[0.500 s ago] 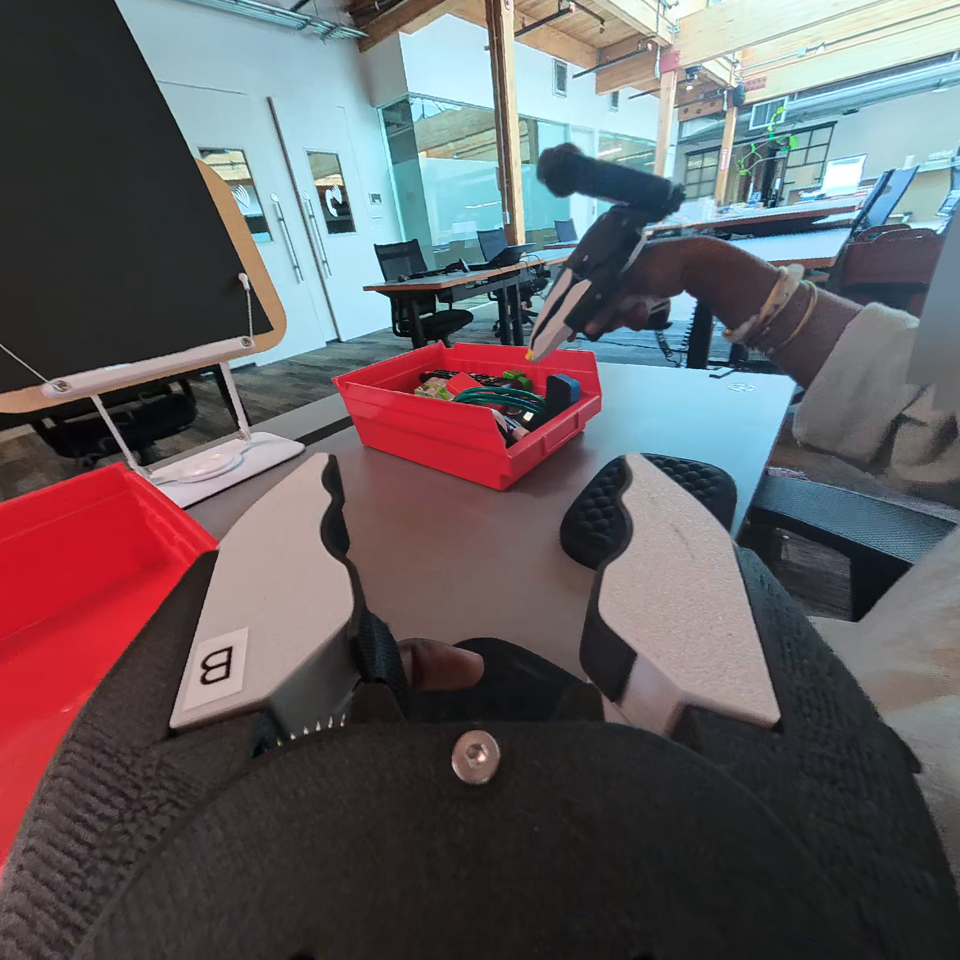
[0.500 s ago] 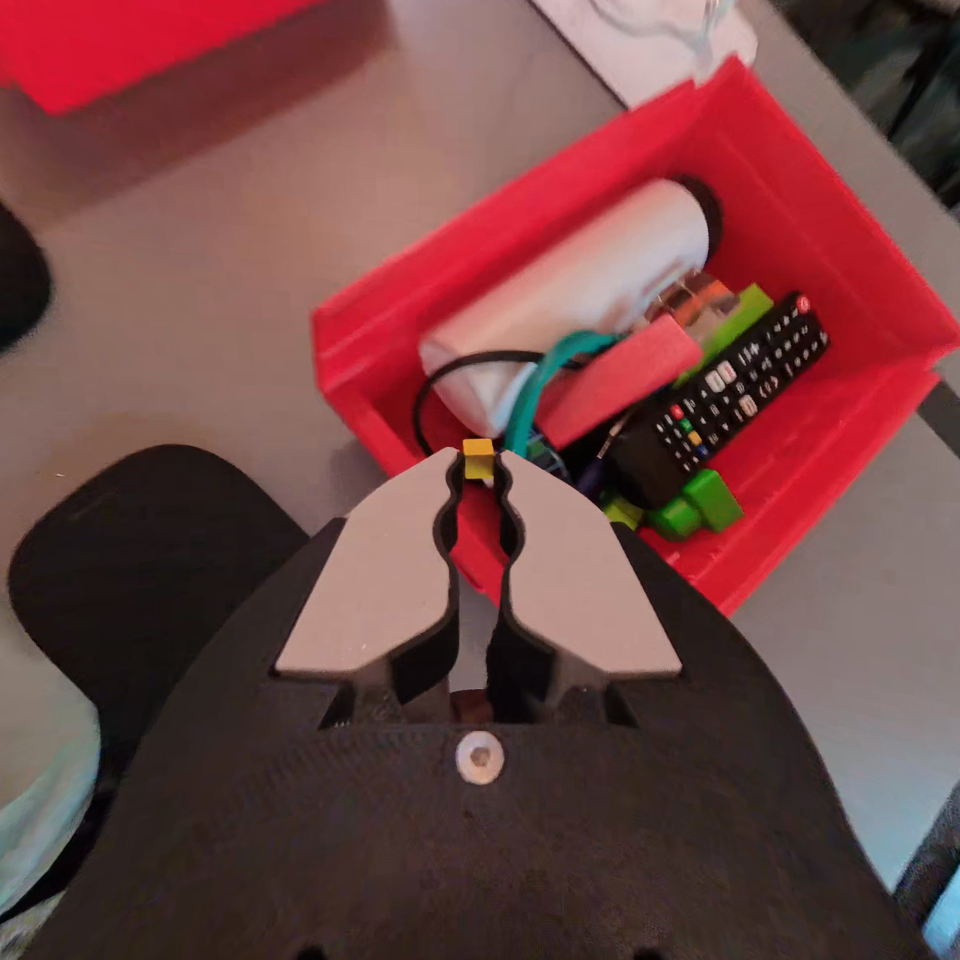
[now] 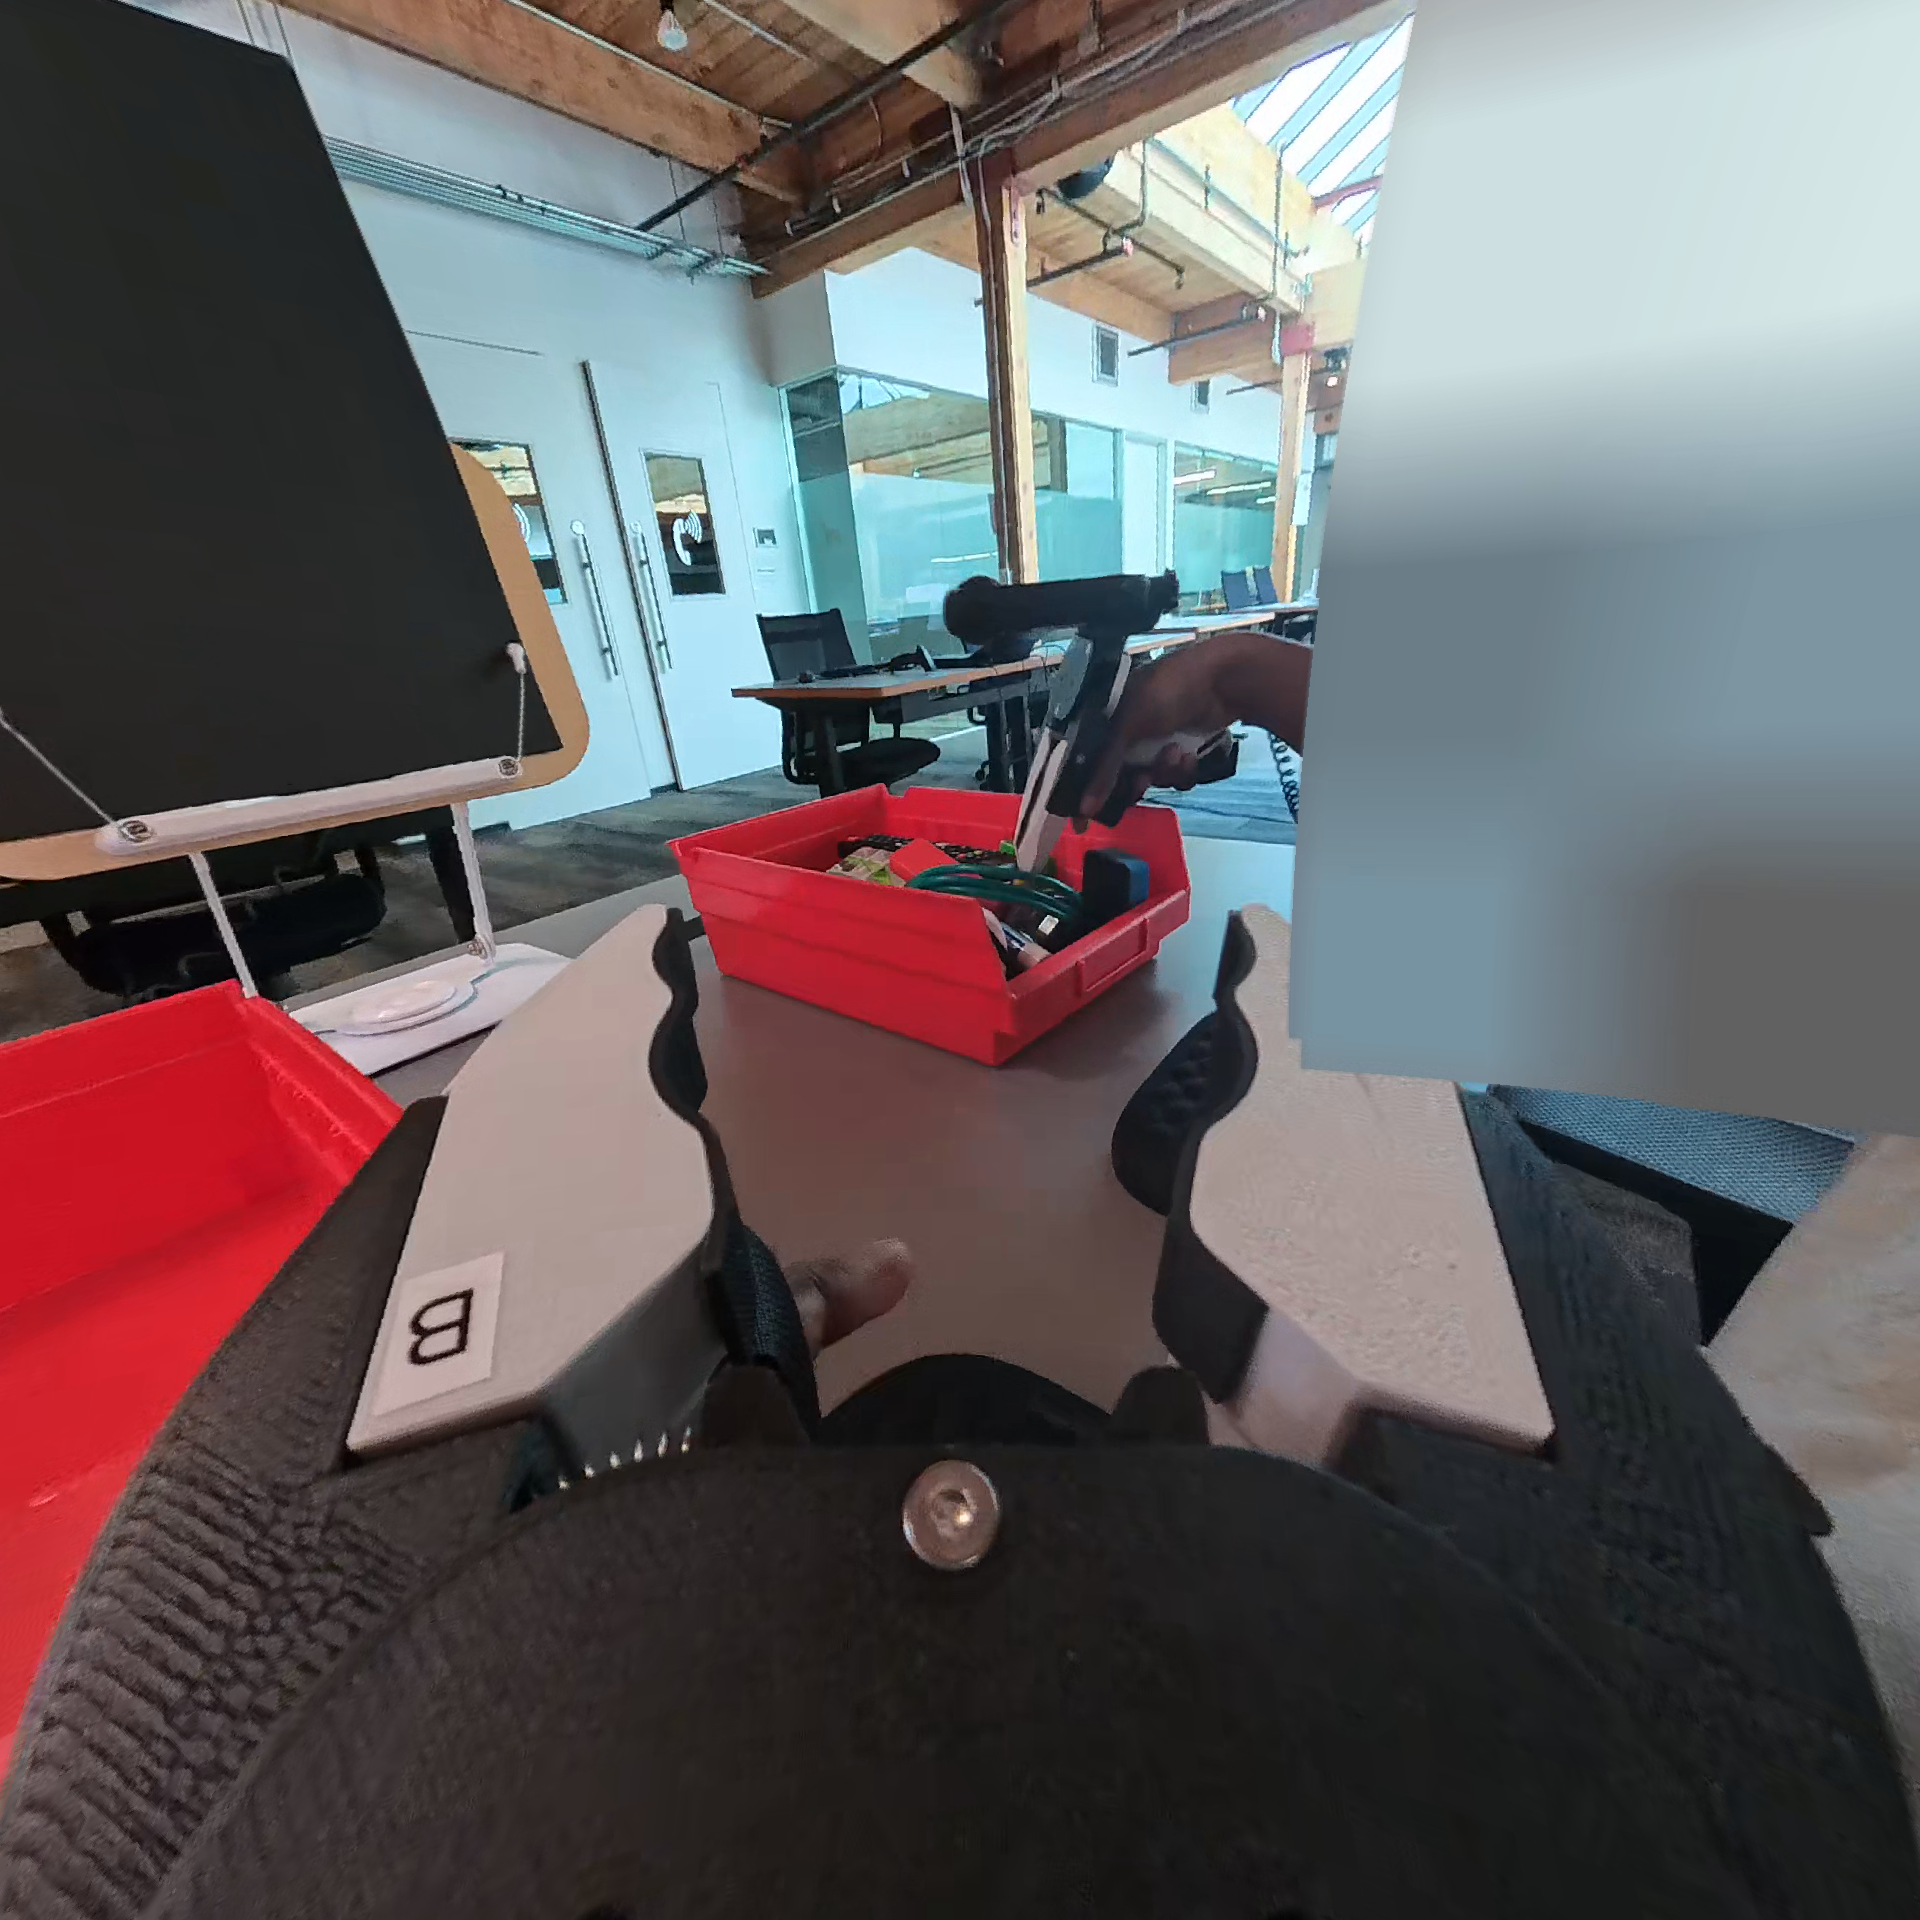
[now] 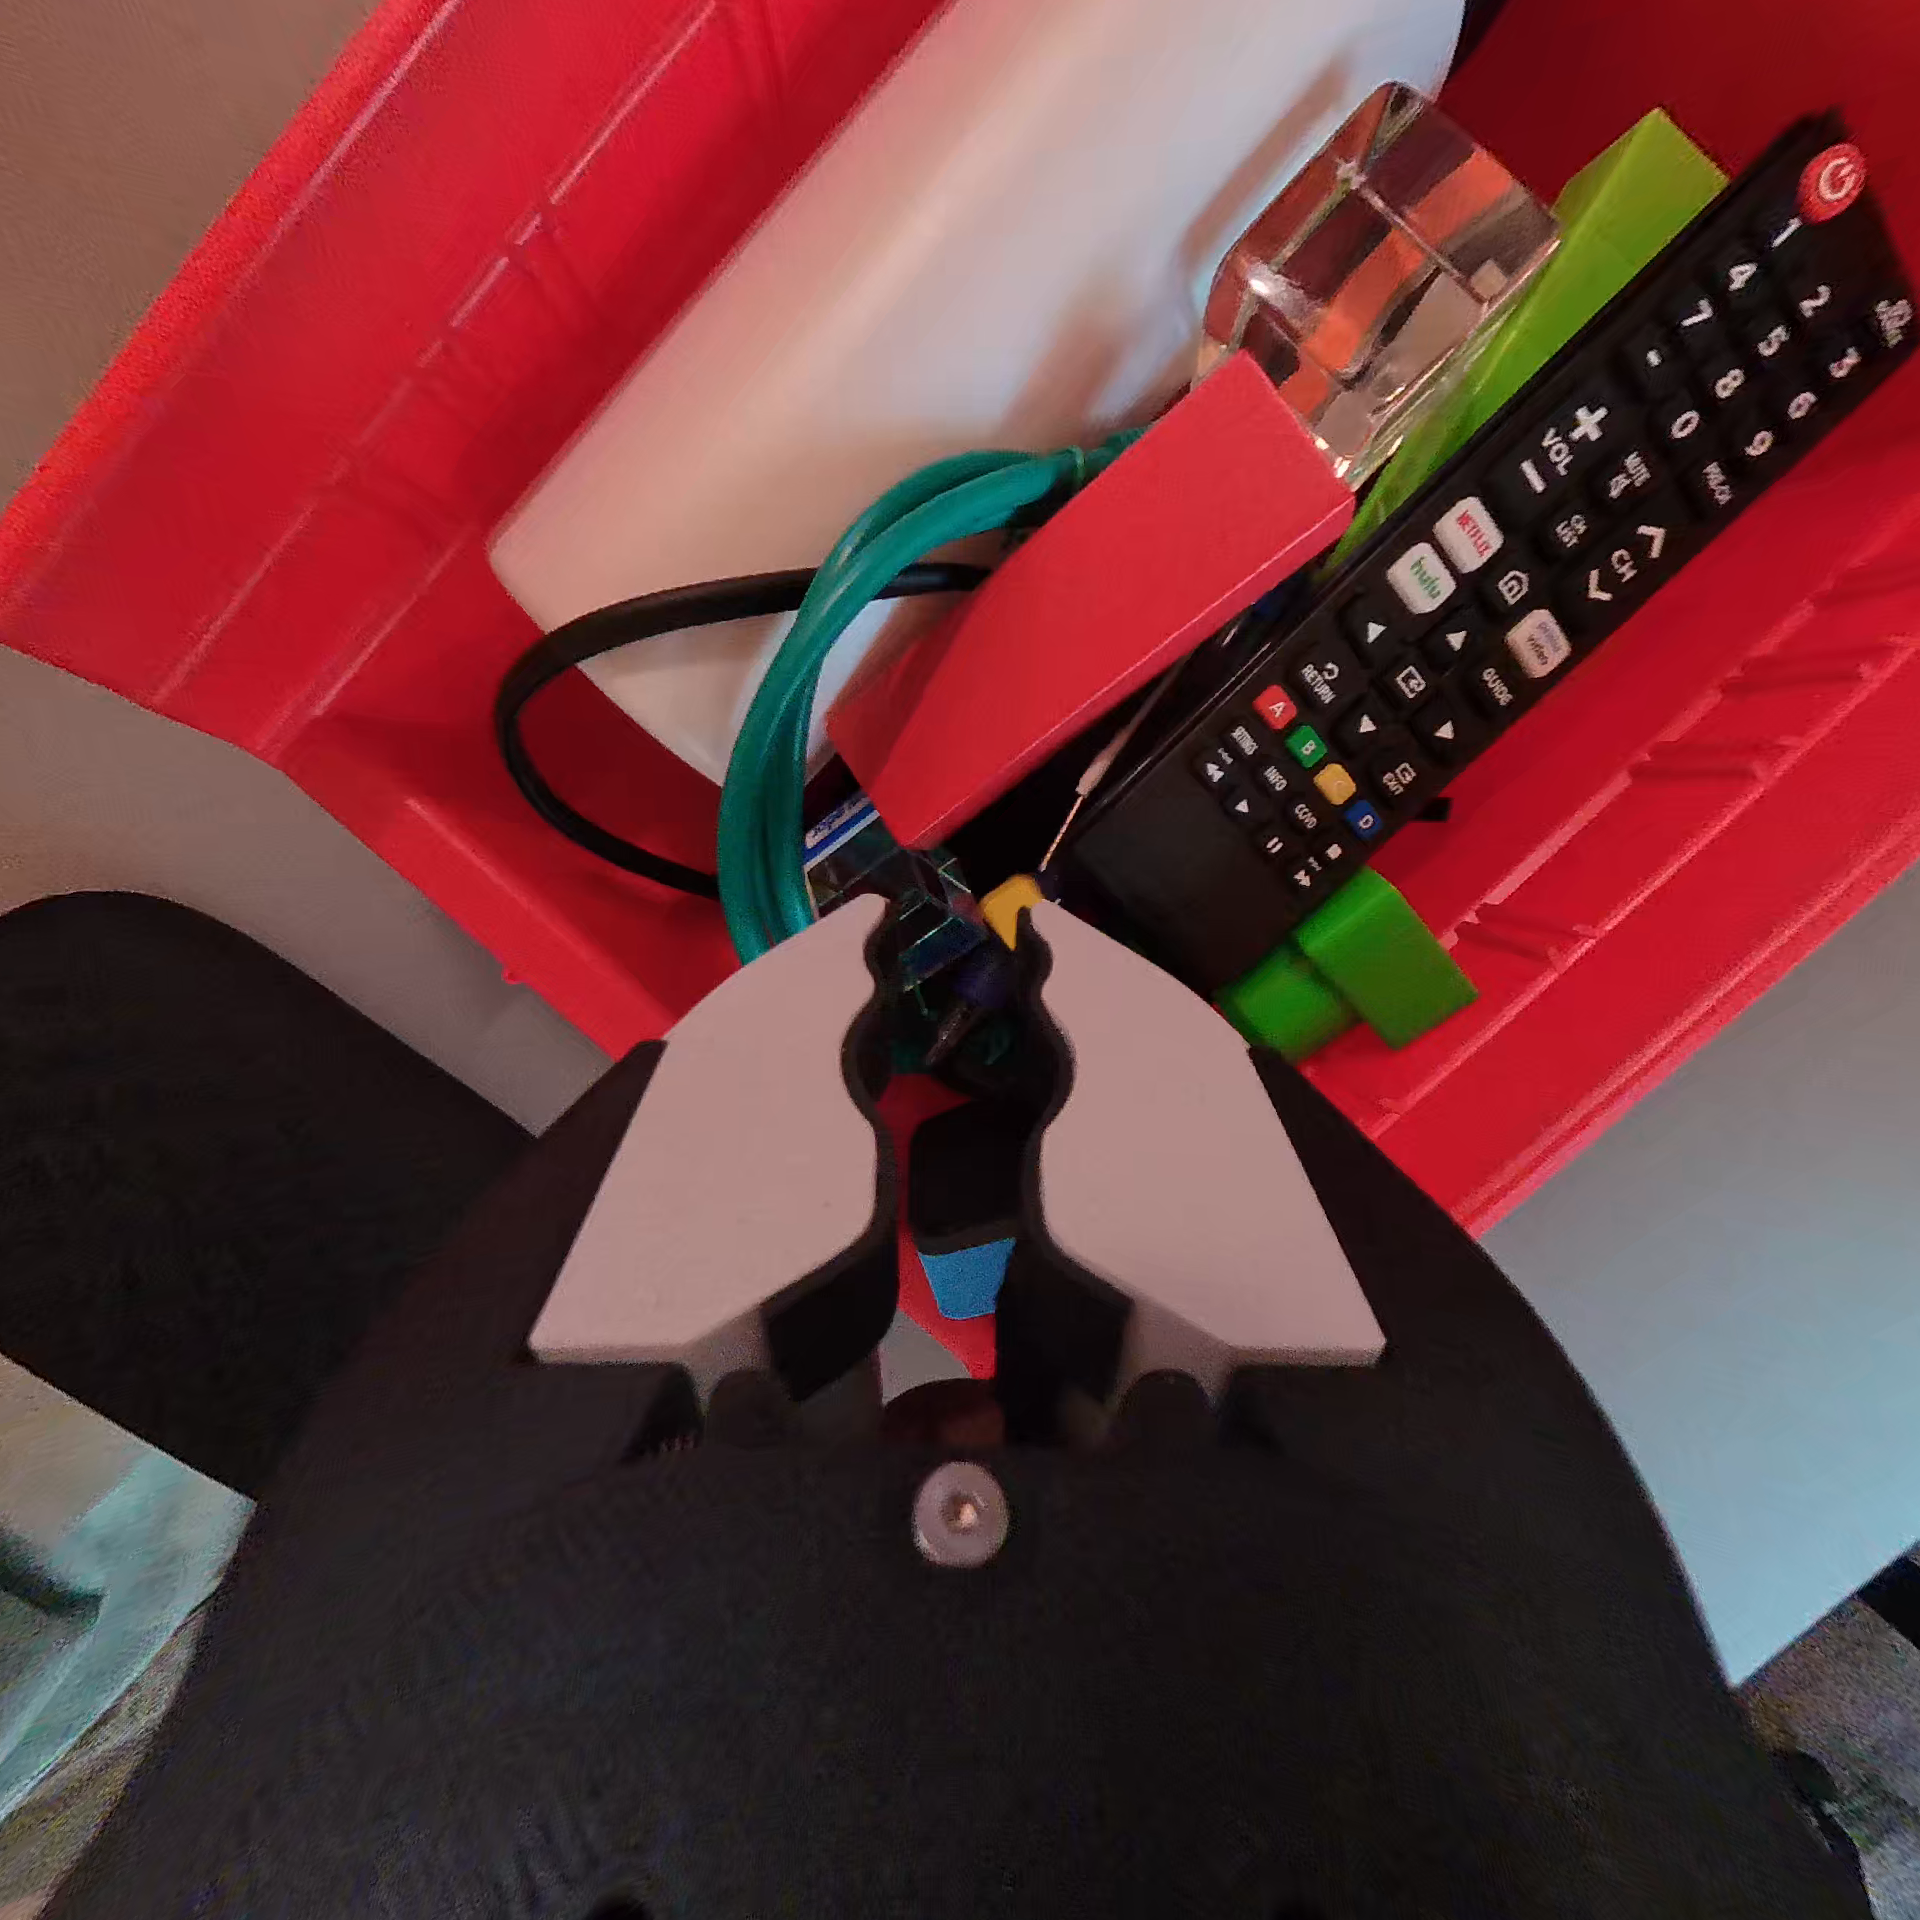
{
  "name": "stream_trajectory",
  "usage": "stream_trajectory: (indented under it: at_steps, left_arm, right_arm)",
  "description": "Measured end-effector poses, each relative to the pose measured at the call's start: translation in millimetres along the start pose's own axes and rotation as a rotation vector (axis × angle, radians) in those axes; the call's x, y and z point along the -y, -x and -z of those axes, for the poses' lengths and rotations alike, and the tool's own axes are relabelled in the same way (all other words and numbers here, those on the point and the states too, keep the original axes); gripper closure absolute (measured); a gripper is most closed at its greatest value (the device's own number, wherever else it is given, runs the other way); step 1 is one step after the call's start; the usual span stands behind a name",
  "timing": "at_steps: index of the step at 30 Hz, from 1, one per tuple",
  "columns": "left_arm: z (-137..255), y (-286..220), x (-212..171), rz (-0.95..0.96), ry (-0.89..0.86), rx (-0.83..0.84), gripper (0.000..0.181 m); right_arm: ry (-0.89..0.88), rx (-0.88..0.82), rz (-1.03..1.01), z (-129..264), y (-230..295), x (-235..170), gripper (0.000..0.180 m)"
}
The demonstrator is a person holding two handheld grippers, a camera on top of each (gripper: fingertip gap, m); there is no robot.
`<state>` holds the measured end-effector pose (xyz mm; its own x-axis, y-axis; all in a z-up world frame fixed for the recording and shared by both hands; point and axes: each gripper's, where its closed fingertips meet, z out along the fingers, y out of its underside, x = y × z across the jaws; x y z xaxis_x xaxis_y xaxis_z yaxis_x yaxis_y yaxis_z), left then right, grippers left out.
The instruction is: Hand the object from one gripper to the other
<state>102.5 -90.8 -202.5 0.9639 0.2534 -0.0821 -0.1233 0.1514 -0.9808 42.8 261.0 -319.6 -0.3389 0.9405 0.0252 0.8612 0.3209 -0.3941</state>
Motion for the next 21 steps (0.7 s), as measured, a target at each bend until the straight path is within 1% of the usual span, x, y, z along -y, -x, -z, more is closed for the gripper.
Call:
stream_trajectory:
  at_steps: [4, 7, 9, 10, 12, 14, 16, 18, 19, 21]
  left_arm:
    - [-1, 5, 3, 0.042, -0.031, -0.007, 0.085]
    - [-5, 17, 8, 0.082, -0.053, 0.003, 0.083]
    - [-12, 38, 20, 0.111, -0.100, 0.056, 0.083]
    - [-18, 50, 30, 0.137, -0.139, 0.084, 0.082]
    - [-30, 70, 52, 0.209, -0.213, 0.110, 0.082]
    - [-43, 91, 76, 0.268, -0.295, 0.141, 0.083]
    - [-53, 118, 93, 0.267, -0.352, 0.229, 0.083]
    - [-58, 138, 110, 0.267, -0.415, 0.275, 0.083]
    - [-59, 147, 114, 0.247, -0.436, 0.299, 0.083]
    - [-56, 168, 109, 0.181, -0.430, 0.388, 0.083]
  right_arm:
    - [-0.032, -0.017, -0.010, 3, -1, 2, 0.151]
    - [-0.136, -0.049, -0.025, 14, 0, 13, 0.141]
    - [-0.269, -0.085, -0.041, 27, 1, 31, 0.130]
    - [-0.353, -0.105, -0.050, 35, 3, 42, 0.120]
    - [-0.548, -0.139, -0.078, 53, 8, 69, 0.104]
    - [-0.755, -0.131, -0.109, 74, 22, 97, 0.091]
    - [-0.920, -0.076, -0.106, 90, 46, 124, 0.077]
    - [-1.044, -0.031, -0.077, 101, 74, 149, 0.062]
    - [-1.098, -0.018, -0.068, 105, 87, 161, 0.059]
    - [-1.187, 0.012, -0.051, 105, 117, 182, 0.051]
